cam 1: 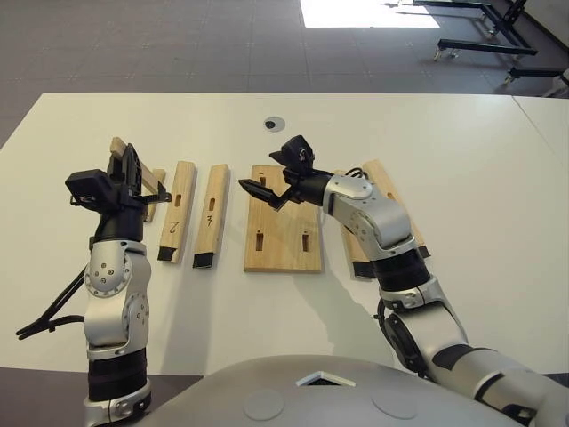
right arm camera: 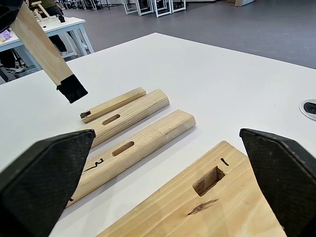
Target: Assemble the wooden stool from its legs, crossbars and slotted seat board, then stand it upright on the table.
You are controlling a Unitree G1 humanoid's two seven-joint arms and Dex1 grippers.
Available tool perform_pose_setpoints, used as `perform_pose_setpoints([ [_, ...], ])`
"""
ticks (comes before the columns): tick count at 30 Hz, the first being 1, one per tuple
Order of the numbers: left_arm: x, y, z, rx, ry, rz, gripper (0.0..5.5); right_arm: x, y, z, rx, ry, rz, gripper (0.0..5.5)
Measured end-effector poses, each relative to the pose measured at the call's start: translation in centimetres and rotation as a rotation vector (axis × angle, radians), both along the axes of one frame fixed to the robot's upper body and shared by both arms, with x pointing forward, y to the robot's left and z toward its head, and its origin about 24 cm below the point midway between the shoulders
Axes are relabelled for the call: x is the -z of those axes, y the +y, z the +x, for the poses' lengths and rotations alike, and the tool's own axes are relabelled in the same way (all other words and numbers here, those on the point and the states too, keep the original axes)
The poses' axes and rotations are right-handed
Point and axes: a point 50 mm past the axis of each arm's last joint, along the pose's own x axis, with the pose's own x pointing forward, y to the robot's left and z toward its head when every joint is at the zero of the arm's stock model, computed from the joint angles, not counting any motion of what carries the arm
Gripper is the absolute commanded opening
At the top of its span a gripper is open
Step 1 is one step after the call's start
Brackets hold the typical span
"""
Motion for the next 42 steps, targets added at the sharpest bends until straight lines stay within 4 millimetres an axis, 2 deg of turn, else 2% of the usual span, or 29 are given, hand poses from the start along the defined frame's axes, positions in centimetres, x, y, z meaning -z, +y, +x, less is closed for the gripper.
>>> perform_pose_setpoints([
  [6,2.1,0.4,0.2,0.006,0.050,0.005,0.38,0.1,0.3,-0.2,-0.034,0.005,-0.007,5.40],
  [17,1.4,0.5,2.4,0.117,0.027,0.059,0.38,0.2,0.4,-0.4,-0.043,0.019,-0.015,5.40],
  [25,3.5,0.8,2.5,0.119,0.084,0.046,0.38,0.1,0.9,-0.6,-0.062,0.012,-0.019,5.40],
  [35,3.1,0.3,2.9,0.121,0.055,0.058,0.38,0.2,1.2,-0.8,-0.075,0.014,-0.018,5.40],
  [42,4.2,0.1,2.5,0.107,0.066,0.040,0.38,0.2,1.4,-0.9,-0.099,0.023,-0.019,5.40],
])
